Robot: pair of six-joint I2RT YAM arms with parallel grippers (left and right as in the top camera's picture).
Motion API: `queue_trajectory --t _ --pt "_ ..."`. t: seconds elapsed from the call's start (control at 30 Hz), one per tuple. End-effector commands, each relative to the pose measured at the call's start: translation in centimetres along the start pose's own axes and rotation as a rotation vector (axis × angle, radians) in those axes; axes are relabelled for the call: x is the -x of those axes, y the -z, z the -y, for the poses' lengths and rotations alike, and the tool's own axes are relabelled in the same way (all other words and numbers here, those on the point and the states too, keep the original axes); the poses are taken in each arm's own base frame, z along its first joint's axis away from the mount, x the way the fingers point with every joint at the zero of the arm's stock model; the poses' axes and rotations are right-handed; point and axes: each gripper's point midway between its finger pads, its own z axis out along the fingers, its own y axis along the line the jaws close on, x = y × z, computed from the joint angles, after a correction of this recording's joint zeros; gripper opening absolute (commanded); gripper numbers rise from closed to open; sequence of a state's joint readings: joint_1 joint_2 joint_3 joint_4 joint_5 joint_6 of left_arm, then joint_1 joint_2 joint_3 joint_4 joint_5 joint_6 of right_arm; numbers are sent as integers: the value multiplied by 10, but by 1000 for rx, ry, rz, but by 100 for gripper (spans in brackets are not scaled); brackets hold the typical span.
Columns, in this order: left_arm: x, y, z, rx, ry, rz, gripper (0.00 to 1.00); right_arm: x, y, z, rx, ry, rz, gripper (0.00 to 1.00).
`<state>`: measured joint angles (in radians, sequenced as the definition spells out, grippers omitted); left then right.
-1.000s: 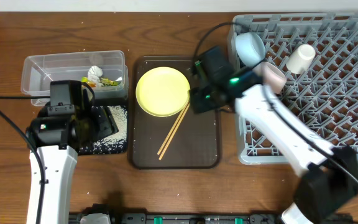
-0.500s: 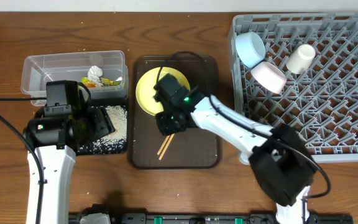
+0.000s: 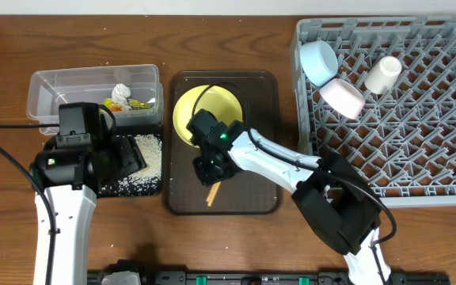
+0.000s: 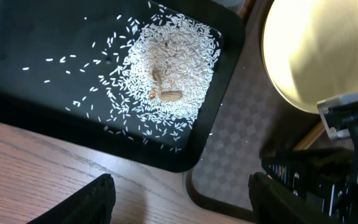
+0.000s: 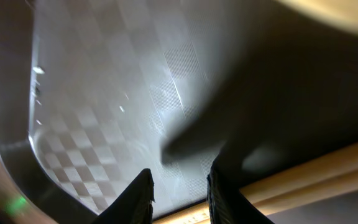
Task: Sort waste into correct bins and load items into the dishwasher rack
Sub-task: 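Move the right gripper to the chopsticks and grasp one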
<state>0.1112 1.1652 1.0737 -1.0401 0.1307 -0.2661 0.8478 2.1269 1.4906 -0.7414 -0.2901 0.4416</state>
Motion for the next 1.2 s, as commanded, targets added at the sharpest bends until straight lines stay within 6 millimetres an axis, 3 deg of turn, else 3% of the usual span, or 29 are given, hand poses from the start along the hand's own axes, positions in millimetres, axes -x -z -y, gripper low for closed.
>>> queue_trajectory --t 0.0,0.17,0.37,0.73,0.97,1.17 --pt "-1 -2 -4 16 15 -5 71 -12 -1 12 -62 -31 -44 26" --pt "-1 -2 -4 16 15 -6 72 -26 4 39 -198 -51 -85 24" --pt "-1 -2 -4 16 15 -6 72 -29 13 57 -272 -70 -93 25" --pt "-1 -2 -4 16 15 -6 72 -24 46 79 -325 -118 -55 26" --pt "-1 -2 -4 16 15 -6 72 -19 69 84 -319 -140 -12 27" --pt "-1 -2 -4 16 15 -6 72 -3 102 111 -406 -176 93 26"
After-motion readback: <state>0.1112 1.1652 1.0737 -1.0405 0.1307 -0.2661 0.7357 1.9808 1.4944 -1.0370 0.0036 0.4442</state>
